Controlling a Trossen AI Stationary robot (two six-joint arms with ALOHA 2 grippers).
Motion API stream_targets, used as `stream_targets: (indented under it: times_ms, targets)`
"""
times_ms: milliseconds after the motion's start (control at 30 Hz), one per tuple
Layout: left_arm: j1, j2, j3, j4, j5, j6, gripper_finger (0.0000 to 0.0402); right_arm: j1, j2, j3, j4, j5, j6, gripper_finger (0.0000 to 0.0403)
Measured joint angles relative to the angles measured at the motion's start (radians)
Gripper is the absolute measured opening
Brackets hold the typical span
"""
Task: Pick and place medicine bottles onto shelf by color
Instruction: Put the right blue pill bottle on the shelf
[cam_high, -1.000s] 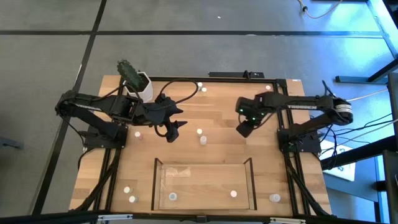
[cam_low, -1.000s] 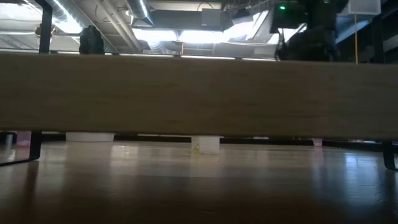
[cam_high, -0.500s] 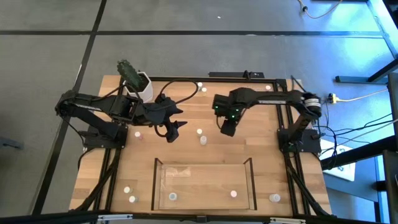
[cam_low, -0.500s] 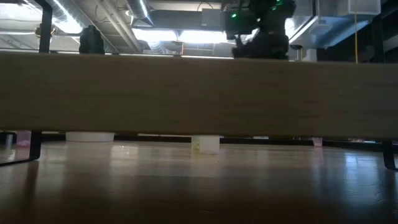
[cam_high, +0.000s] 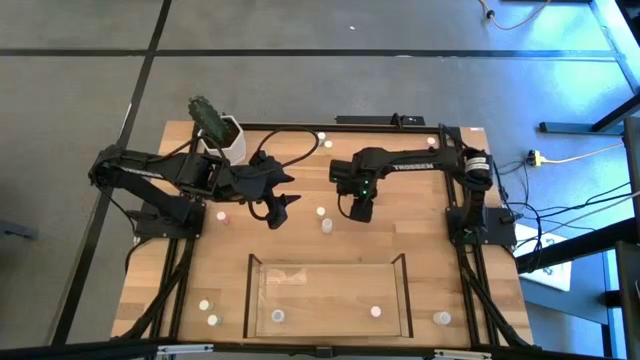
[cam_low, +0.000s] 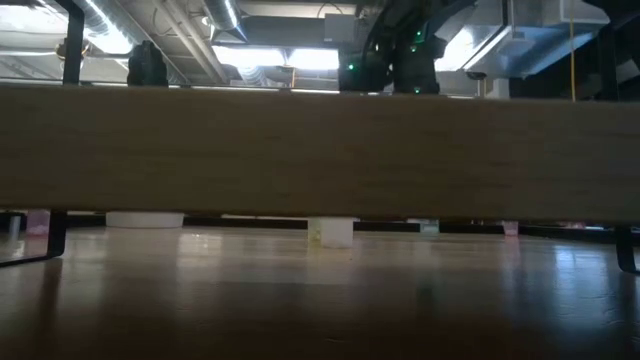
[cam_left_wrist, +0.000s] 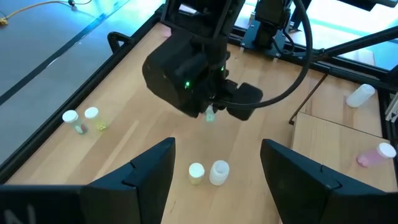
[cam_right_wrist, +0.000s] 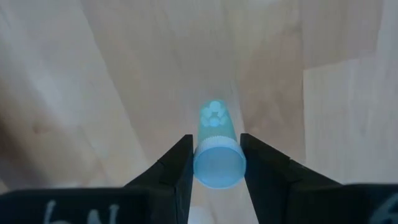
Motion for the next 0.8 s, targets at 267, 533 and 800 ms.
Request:
stream_targets:
  times_ms: [267, 533, 800]
  targets:
    - [0.000, 0.000, 0.000, 0.000, 0.000, 0.000, 0.0231, 0.000, 0.001, 0.000, 0.023, 0.066, 0.003, 0.0133]
    - [0.000, 0.000, 0.000, 0.000, 0.000, -0.002, 0.0231, 0.000, 0.001, 0.000, 0.055, 0.066, 0.003, 0.0149]
    - [0.000, 0.000, 0.000, 0.000, 0.000, -0.002, 0.0231, 0.000, 0.001, 0.000, 0.062, 0.066, 0.007, 0.0150]
